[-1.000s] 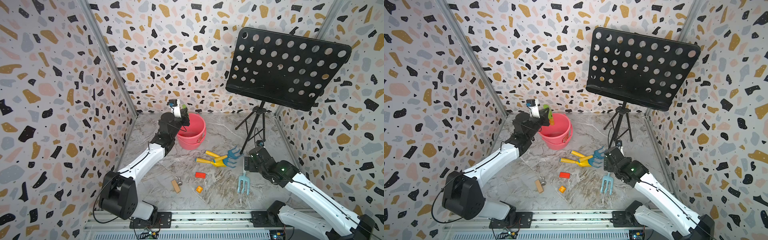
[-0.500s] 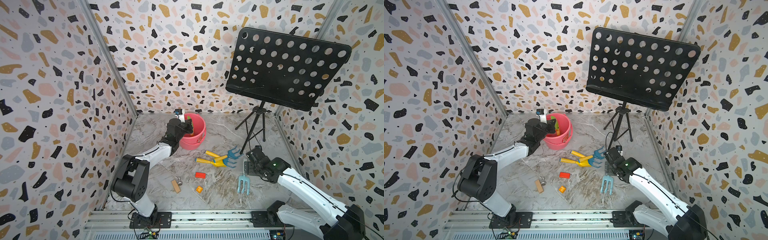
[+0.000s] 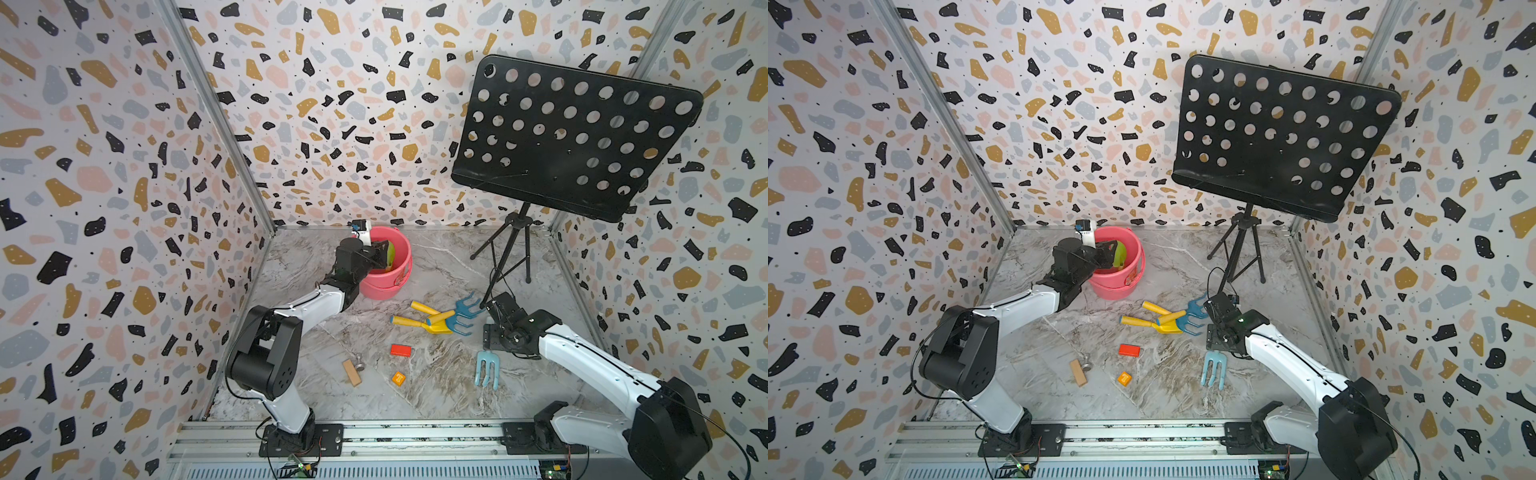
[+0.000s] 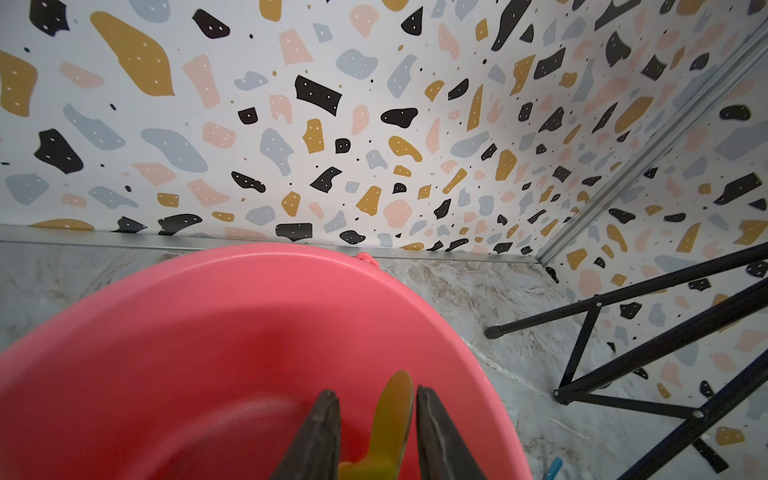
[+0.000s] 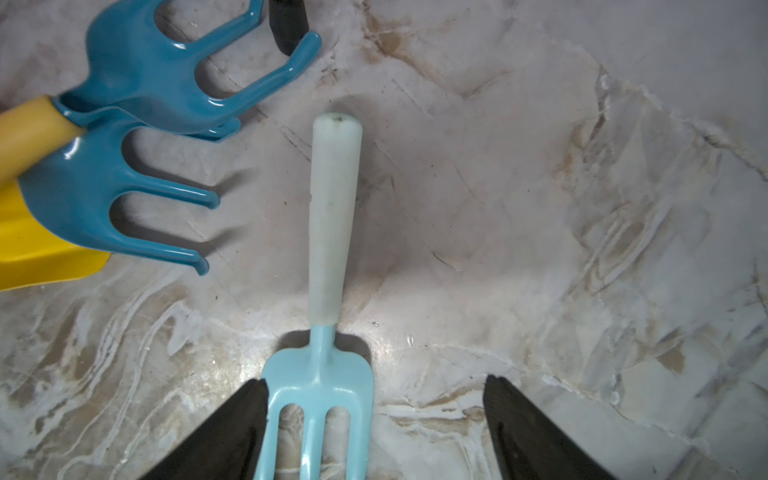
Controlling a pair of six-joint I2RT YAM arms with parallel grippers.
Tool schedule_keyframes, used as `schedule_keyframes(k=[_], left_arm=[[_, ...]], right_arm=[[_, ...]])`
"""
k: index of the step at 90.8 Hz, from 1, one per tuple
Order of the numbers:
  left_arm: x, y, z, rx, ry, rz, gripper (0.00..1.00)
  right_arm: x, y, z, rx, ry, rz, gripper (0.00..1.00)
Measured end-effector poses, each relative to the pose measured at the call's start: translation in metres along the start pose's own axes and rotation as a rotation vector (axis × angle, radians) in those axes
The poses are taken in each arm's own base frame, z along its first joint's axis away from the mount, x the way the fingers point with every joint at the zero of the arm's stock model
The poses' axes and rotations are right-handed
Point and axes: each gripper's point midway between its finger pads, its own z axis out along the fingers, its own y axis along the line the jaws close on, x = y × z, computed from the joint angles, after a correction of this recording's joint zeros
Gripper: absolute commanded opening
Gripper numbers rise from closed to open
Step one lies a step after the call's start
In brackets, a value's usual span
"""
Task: Organize the gardening tools
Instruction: Place the gardening tool in the container, then pick up the gardening tool from the center of the board.
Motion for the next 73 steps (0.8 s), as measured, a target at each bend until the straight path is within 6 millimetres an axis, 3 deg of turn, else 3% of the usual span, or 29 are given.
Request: schedule_keyframes(k=[16,36,50,73], left_arm=[[-0.016,-0.008,-0.012,0.012,-0.024,0.005,0.6],[-0.028,-0.012,-0.025,0.001,-0.023,0.007,0.99],[-0.031,-0.013,-0.032,-0.011,-0.007,-0.001,0.99],[-0.041,-0.017,-0.048,-0.029,0.005,-0.004,1.0]], right_arm=[[-0.002,0.002,0.021,-0.007,0.042,0.036,0.86],[-0.003,-0.003,0.047,0.005,0.1,0.068,0.95],[-0.009,-0.004,0.063,0.032,0.138,0.059,0.97],[-0.036,0.006,0.076,0.029,0.133,0.034,0.99]])
